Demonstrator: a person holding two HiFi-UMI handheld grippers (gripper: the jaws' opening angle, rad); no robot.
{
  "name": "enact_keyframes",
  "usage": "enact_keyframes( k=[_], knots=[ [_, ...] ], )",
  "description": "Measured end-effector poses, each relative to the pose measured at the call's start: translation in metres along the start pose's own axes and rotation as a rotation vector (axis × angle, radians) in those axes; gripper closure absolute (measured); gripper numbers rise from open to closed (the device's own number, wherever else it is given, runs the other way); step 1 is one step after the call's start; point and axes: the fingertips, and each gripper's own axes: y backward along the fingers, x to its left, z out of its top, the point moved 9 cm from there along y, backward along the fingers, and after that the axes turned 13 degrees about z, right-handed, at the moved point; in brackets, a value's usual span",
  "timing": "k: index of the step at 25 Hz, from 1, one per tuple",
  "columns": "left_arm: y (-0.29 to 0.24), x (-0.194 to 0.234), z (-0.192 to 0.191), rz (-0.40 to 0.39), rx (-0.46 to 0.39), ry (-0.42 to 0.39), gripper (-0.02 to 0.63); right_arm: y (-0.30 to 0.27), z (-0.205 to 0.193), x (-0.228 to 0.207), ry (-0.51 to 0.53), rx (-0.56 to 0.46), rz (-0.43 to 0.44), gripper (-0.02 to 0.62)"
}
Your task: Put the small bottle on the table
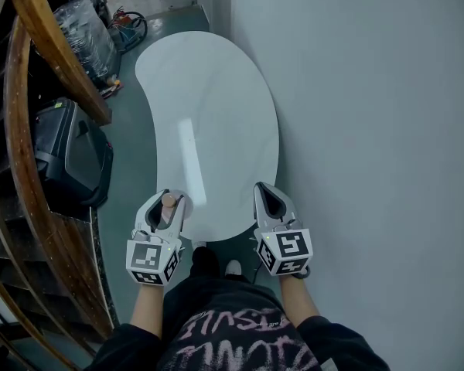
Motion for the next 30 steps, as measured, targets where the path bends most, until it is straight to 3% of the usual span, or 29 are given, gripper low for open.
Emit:
enact_keyframes(
  k=[16, 30],
  knots=[
    [-0.039, 0.033, 0.001, -0.013, 0.013, -0.008, 0.468, -0.049, 0.005, 0.0, 0.024, 0.022, -0.017, 0.577],
    [-0.058, 0.035, -0.001, -0.05, 0.019, -0.012, 0.468, -0.061, 0.003, -0.005, 0.028, 0.039, -0.041, 0.574]
  ],
)
